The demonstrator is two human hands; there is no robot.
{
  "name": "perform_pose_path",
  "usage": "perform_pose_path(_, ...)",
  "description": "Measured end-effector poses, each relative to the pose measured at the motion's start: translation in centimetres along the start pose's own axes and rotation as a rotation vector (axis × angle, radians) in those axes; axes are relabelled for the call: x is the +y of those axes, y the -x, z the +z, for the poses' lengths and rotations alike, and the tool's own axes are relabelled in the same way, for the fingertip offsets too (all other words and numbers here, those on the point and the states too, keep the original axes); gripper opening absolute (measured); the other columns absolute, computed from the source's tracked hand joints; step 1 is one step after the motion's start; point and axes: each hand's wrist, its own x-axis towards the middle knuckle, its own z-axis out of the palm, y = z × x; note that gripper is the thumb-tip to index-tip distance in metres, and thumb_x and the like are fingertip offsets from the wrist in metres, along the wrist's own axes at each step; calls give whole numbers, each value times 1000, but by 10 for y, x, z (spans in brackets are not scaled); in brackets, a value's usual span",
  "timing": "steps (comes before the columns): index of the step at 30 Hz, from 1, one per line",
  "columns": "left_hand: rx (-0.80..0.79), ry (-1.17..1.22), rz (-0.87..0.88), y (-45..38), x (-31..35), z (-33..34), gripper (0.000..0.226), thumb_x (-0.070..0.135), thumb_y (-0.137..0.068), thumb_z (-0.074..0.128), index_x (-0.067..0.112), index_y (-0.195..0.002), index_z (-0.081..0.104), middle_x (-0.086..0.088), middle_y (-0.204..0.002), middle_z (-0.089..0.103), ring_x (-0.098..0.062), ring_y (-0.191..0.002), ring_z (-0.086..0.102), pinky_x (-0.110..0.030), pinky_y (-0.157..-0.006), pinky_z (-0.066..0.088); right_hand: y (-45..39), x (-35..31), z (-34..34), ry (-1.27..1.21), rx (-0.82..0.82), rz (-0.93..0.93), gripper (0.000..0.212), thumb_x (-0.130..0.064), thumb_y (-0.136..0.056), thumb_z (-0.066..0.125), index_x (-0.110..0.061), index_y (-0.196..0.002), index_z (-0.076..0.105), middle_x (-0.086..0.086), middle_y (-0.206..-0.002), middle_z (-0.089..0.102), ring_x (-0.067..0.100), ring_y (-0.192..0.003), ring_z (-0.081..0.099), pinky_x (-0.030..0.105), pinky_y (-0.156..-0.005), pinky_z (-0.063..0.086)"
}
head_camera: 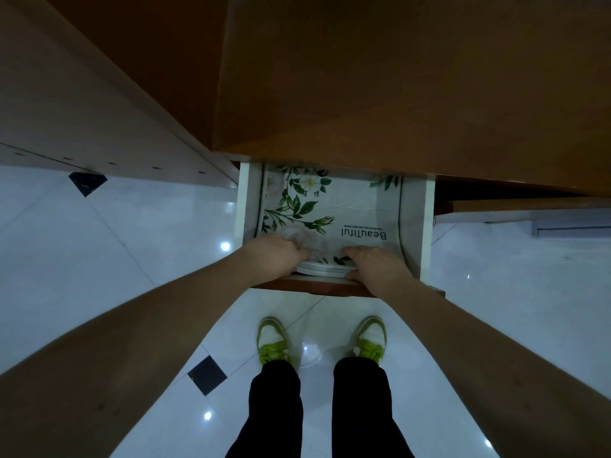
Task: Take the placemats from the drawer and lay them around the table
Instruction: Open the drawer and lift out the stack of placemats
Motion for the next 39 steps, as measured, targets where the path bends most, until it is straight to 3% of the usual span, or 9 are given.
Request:
perform_pose_path(5,155,-72,-20,9,1,6,51,16,-92,60,19,-141,46,-9,-112,67,-26,-87,65,-34,-64,51,0,-1,1,-2,32,-16,54,-38,-95,58,-21,-143,39,6,-141,49,27,-125,48,39,-101,44)
perform_pose_path(9,372,-130,3,17,6,5,55,7,-51,87,15,-103,74,-9,-87,74,-25,-63,68,-28,-41,45,2,-2,1,1,98,-53,68,-39,-93,61,-20,-150,29,6,-152,37,27,-137,37,40,-111,34)
perform_pose_path(14,357,-50,-36,17,5,16,57,7,-59,82,15,-112,64,-11,-100,72,-26,-72,69,-31,-44,48,-2,-11,-4,27,98,-101,68,-40,-93,59,-21,-150,27,6,-153,35,27,-137,36,41,-111,34)
perform_pose_path(19,491,-9,-37,23,10,14,48,4,-61,69,10,-108,61,-13,-92,72,-27,-68,68,-28,-41,44,-8,-23,-5,45,126,-109,68,-36,-89,66,-20,-146,32,7,-144,44,29,-127,45,41,-100,44)
perform_pose_path(23,407,76,-77,21,5,18,57,11,-61,84,12,-107,50,-11,-83,70,-26,-63,66,-28,-40,43,-8,-25,-6,93,114,-107,50,-34,-92,63,-17,-134,43,10,-130,55,29,-115,53,40,-89,49)
perform_pose_path(26,297,179,-146,17,1,14,45,27,-89,66,13,-129,50,-14,-115,68,-29,-97,66,-35,-66,51,-8,-27,-5,135,117,-118,36,-33,-95,58,-15,-125,51,10,-121,61,29,-107,58,39,-84,51)
perform_pose_path(30,130,203,-147,12,-1,4,57,40,-97,55,21,-147,37,-7,-145,50,-24,-129,48,-34,-94,44,-10,-28,-4,176,116,-120,28,-31,-96,54,-14,-119,54,10,-116,65,30,-101,62,38,-80,50)
perform_pose_path(33,69,177,-158,9,1,-1,58,40,-98,54,25,-149,34,-5,-151,43,-25,-134,42,-36,-97,44,-10,-29,-3,192,125,-122,27,-28,-97,53,-13,-120,54,11,-114,66,29,-101,64,37,-80,50)
perform_pose_path(39,49,2,-108,2,11,-5,44,20,-98,51,17,-141,42,-9,-141,50,-27,-125,49,-38,-82,47,-9,-29,4,219,174,-131,21,-18,-97,51,-12,-117,56,9,-109,68,29,-97,66,37,-78,51)
